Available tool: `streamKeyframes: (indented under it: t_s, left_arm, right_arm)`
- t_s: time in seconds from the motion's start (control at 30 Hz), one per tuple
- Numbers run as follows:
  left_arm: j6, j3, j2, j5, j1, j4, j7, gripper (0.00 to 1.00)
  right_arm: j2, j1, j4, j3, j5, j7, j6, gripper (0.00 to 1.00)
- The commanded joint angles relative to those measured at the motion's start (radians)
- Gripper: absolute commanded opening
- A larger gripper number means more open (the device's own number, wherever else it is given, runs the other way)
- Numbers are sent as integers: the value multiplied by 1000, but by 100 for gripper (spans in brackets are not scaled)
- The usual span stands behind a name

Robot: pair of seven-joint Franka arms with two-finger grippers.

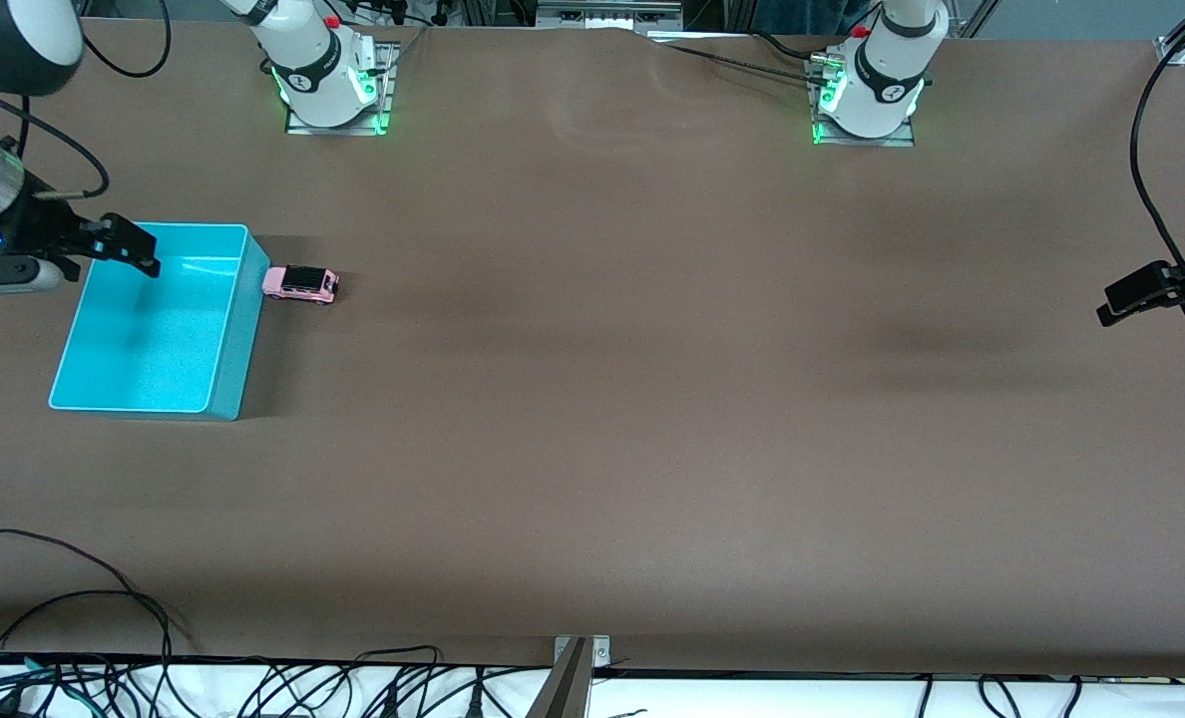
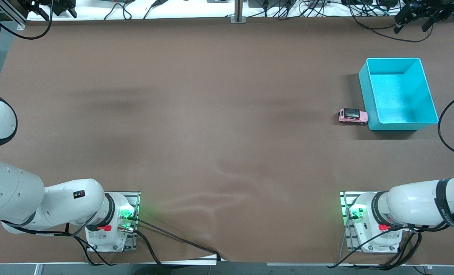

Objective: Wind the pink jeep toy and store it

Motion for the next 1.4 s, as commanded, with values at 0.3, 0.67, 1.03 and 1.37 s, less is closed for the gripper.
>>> streamKeyframes:
  t_s: [0.3, 0.67, 1.03, 1.37]
  left_arm:
    - [-11, -3, -12, -26, 6, -6, 34, 100]
    - [-12, -3, -9, -26, 9, 0, 37, 100]
    - [-12, -3, -4, -26, 7, 15, 40, 100]
    - [-11, -6, -6, -18, 1, 17, 31, 100]
  right_arm:
    - [-73, -2, -193, 75, 7, 4, 86, 100]
    - [-76, -5, -307, 73, 10, 6, 112, 100]
    - [-50, -4, -370, 76, 8, 61, 169, 100]
    - [-38, -4, -479, 116, 10, 323, 298, 100]
